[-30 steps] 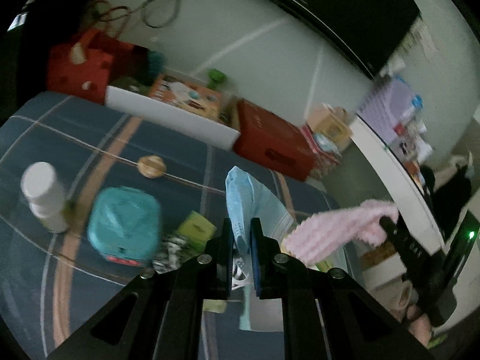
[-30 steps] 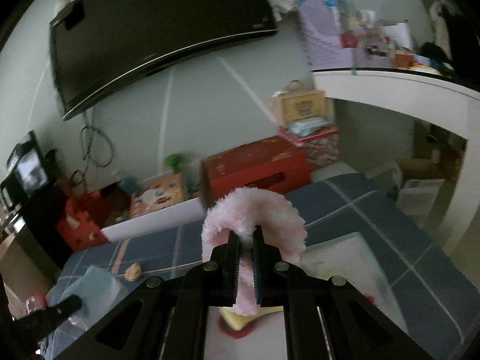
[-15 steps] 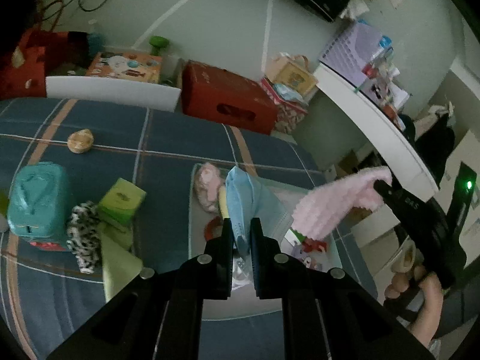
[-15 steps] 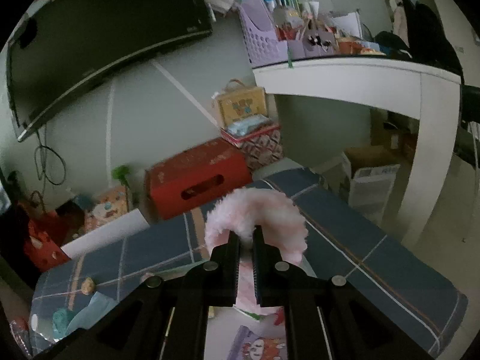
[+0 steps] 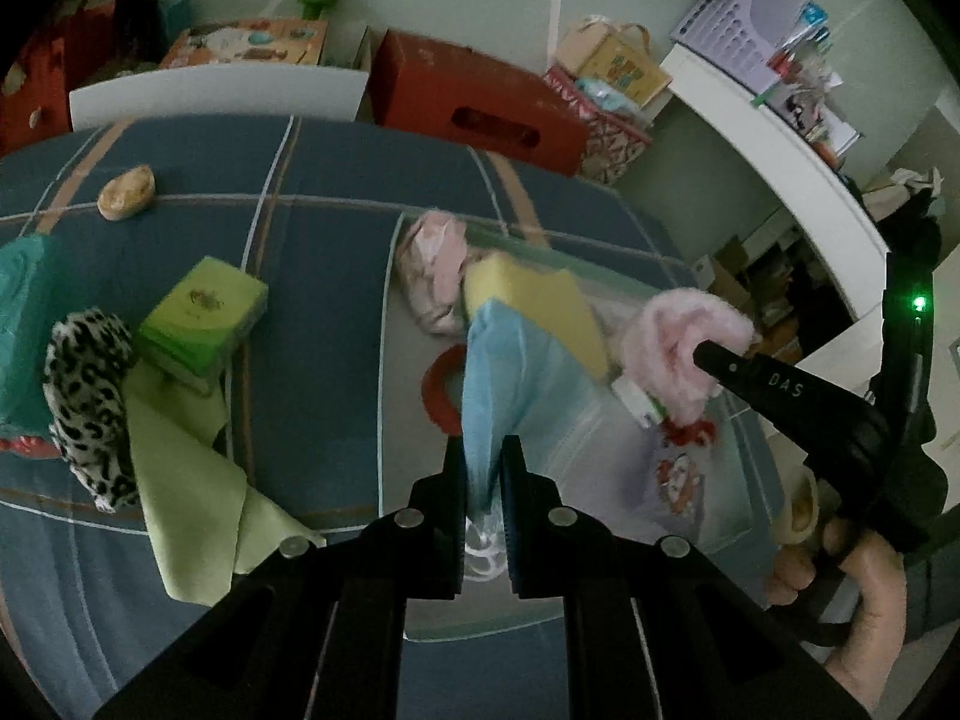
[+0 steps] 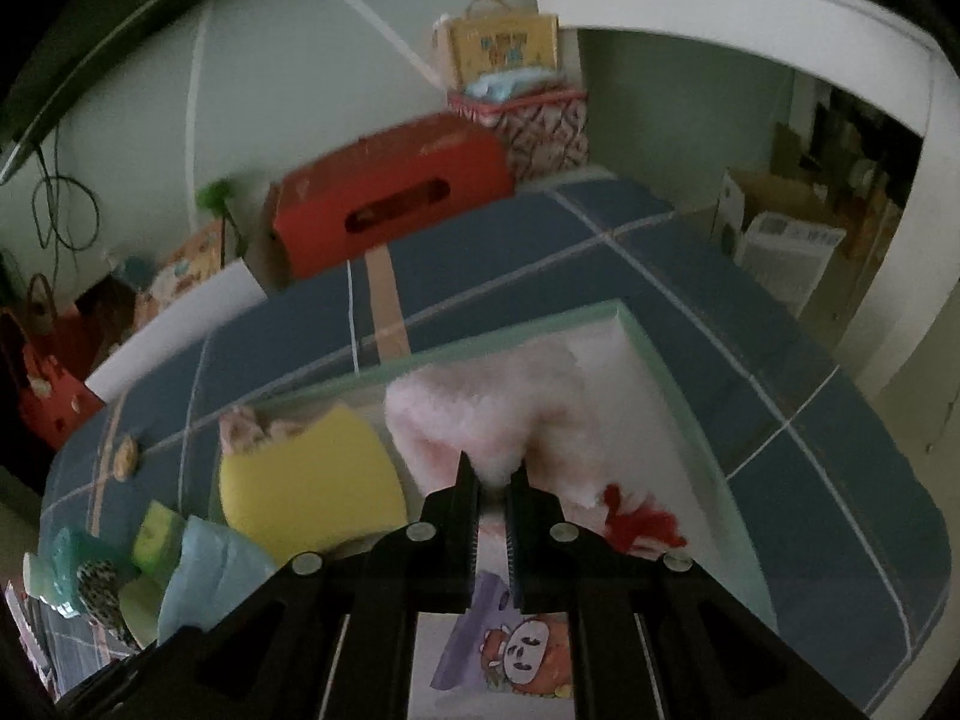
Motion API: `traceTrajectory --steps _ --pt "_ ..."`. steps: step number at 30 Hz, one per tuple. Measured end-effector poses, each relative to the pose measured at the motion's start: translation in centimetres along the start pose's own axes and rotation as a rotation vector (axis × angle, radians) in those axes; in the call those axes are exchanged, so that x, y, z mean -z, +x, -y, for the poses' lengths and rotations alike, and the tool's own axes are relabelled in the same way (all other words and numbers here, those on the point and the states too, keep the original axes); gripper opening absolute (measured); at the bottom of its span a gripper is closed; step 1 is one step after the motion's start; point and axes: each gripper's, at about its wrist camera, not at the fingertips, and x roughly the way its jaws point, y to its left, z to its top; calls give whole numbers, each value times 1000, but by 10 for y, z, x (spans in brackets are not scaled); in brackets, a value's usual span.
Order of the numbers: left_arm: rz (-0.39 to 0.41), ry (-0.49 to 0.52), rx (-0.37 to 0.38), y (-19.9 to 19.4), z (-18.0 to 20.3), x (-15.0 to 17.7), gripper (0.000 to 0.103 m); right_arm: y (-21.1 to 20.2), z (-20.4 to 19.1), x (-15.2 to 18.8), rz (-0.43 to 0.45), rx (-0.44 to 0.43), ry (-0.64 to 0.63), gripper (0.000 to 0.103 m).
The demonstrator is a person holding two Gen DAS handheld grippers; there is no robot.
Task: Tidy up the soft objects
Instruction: 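Carry the mask and pink cloth into the tray and open both tools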
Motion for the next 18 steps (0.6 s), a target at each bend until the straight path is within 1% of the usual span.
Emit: traceTrajectory --steps 7,14,18 --pt "-52 -12 -22 19 -5 1 10 18 -3 7 -74 -3 -13 8" --pt "-97 -19 -51 37 -8 3 10 20 -4 8 -90 -2 -20 11" --pt "-103 -10 -45 36 -5 3 10 15 -4 6 -92 -3 -15 11"
